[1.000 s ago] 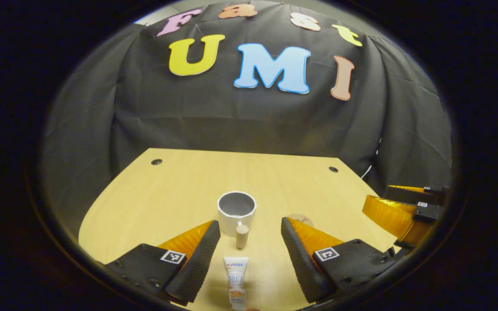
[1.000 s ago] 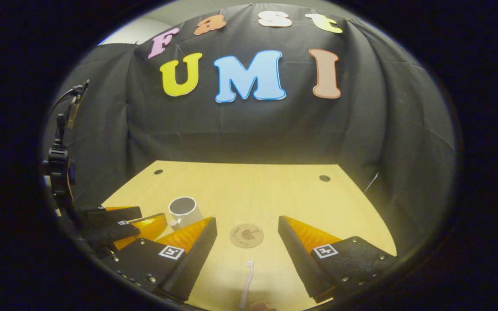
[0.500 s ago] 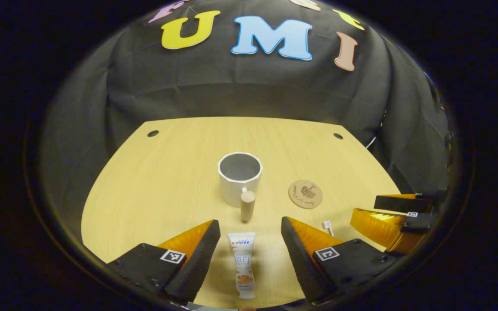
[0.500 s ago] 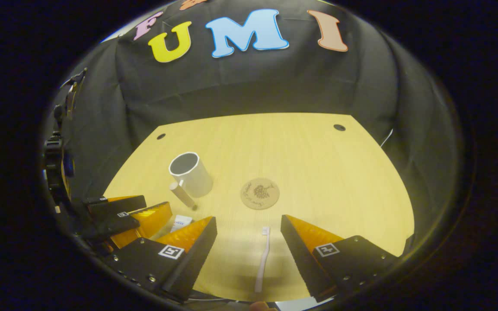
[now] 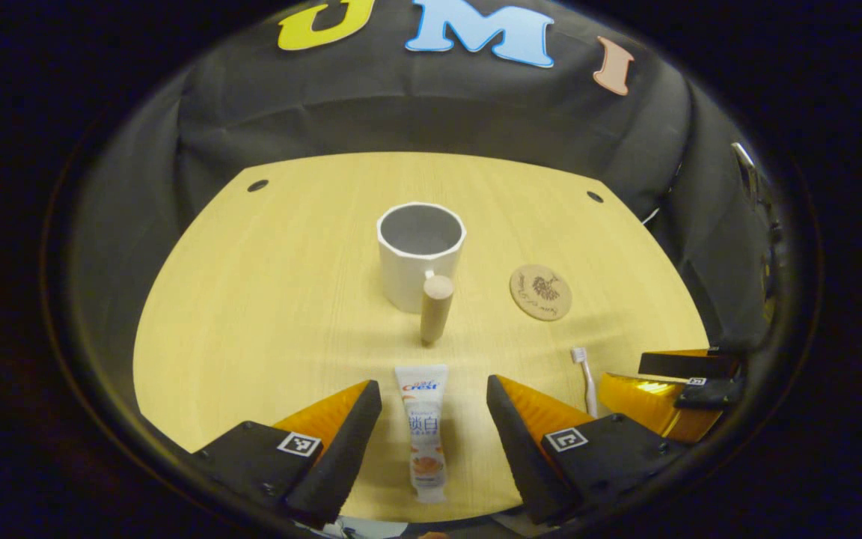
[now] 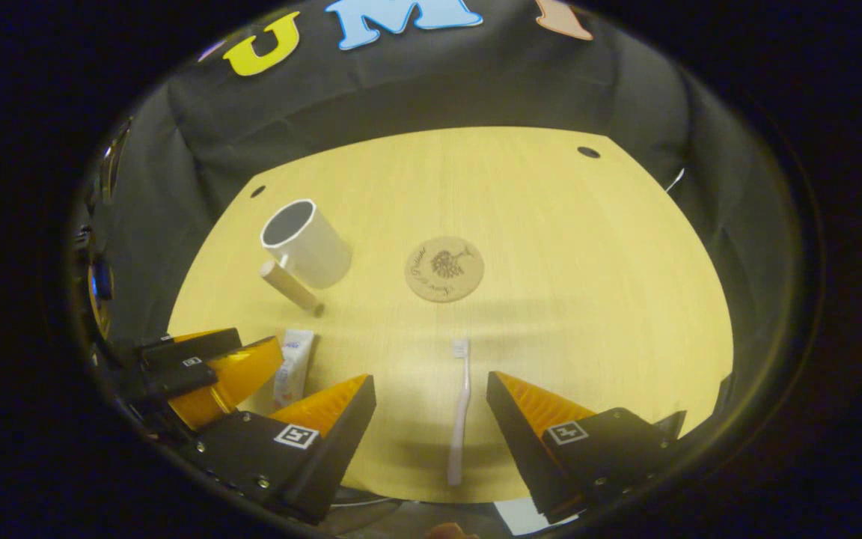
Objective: Put the toothbrush and toothpaste on the desktop into the cup, then pick up the cup and place it on the coaster on the desktop.
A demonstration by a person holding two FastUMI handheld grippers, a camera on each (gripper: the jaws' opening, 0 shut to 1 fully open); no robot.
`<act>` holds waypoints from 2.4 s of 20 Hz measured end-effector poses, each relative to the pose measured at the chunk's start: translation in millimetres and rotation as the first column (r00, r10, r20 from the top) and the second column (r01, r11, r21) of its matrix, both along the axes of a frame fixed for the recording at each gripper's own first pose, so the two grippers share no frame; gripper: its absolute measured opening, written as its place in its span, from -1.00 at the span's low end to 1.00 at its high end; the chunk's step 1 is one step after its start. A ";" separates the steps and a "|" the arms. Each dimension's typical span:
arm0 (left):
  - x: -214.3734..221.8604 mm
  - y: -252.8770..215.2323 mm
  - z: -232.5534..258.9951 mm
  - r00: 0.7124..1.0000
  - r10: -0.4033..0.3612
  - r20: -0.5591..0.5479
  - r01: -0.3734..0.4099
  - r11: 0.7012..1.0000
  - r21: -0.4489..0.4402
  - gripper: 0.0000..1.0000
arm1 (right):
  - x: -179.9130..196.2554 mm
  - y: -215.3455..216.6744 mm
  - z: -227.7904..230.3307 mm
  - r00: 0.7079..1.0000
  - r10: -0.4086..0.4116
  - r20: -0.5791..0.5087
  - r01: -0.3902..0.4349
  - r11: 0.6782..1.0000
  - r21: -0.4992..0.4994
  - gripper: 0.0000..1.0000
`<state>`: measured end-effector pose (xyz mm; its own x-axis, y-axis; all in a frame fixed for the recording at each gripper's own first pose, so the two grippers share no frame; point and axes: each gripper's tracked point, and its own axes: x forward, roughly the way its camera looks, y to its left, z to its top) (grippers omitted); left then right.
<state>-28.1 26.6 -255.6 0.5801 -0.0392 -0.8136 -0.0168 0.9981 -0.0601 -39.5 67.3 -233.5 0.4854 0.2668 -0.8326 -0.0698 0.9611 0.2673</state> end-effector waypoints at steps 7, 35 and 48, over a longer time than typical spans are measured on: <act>-29.0 0.5 -47.6 0.968 0.038 -0.249 -0.051 0.998 -0.043 0.89 | -15.7 3.5 -30.8 0.985 0.034 -0.167 -0.039 0.999 -0.027 0.90; -32.1 7.8 -75.6 0.934 0.030 -0.356 -0.036 0.999 -0.011 -0.30 | -17.3 5.6 -64.0 0.940 0.009 -0.340 0.019 0.997 0.080 -0.72; -31.8 17.5 -65.8 0.967 0.066 -0.245 -0.080 0.996 -0.047 -0.51 | -9.7 10.1 -49.1 0.974 0.023 -0.225 0.014 0.987 0.161 -0.87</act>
